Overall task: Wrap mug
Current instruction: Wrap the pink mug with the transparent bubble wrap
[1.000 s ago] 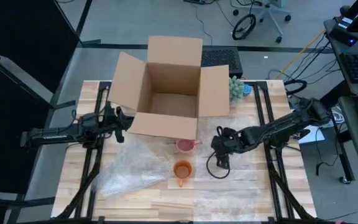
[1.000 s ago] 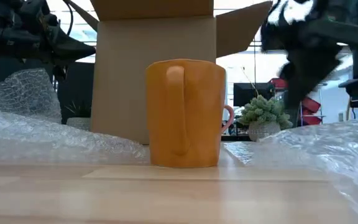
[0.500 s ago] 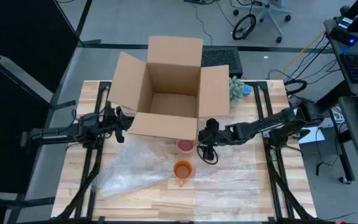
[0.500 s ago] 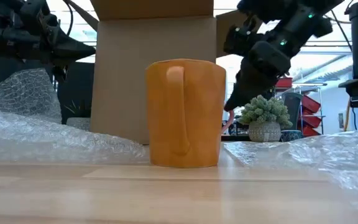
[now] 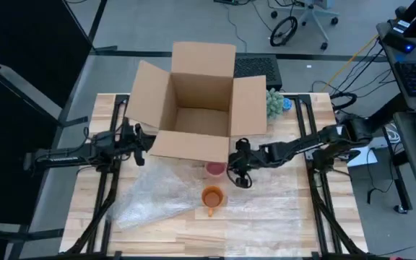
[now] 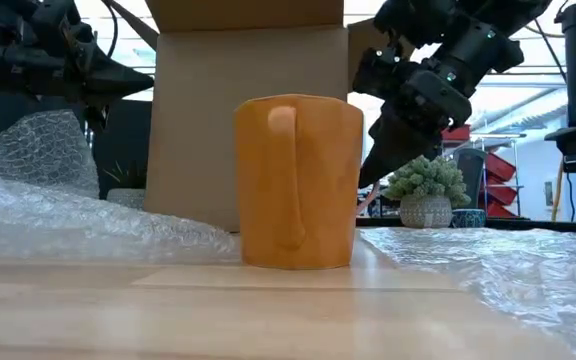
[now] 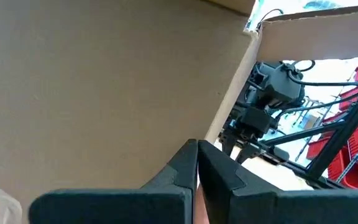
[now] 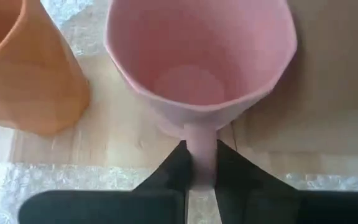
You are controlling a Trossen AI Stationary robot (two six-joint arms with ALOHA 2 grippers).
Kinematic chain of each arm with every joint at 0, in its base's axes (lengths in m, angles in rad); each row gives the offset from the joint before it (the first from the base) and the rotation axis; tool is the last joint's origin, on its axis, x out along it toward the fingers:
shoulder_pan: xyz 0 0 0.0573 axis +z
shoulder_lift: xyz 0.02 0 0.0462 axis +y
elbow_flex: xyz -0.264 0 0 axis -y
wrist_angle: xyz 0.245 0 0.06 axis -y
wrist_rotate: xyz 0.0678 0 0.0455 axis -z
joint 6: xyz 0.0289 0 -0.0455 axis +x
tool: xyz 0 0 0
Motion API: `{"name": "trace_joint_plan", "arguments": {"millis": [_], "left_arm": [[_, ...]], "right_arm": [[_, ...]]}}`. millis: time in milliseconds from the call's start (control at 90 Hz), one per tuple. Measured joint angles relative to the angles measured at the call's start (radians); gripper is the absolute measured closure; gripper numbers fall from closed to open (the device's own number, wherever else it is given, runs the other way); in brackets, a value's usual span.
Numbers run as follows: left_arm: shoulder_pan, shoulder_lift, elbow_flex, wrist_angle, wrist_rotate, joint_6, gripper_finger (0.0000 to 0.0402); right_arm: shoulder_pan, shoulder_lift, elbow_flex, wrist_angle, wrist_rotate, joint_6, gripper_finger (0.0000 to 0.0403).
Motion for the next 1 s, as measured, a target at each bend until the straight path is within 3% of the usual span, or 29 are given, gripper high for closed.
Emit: {"name": "trace_joint_plan", "arguments": {"millis": [211, 433, 733, 889, 1000], "left_arm": [[0.000, 0.000, 0.000, 0.000, 0.000, -0.006, 0.0402], [0.000, 0.000, 0.000, -0.022, 0.017, -0.033, 0.0402], [-0.042, 0.000, 0.000, -0.011, 0.060, 0.001, 0.0402], [-0.046, 0.000, 0.000, 0.011, 0.056, 0.016, 0.0402], [-0.046, 0.000, 0.000, 0.041, 0.053, 0.039, 0.0402]], "right_arm": [[0.078, -0.146, 0.076, -0.257, 0.019, 0.067, 0.0376], [0.249, -0.323, 0.074, -0.557, 0.073, 0.352, 0.0376], [0.567, -0.372, -0.063, -0.586, 0.291, 0.724, 0.0376], [0.649, -0.372, -0.139, -0.598, 0.412, 0.881, 0.0375], [0.676, -0.372, -0.172, -0.591, 0.430, 0.949, 0.0371]]}}
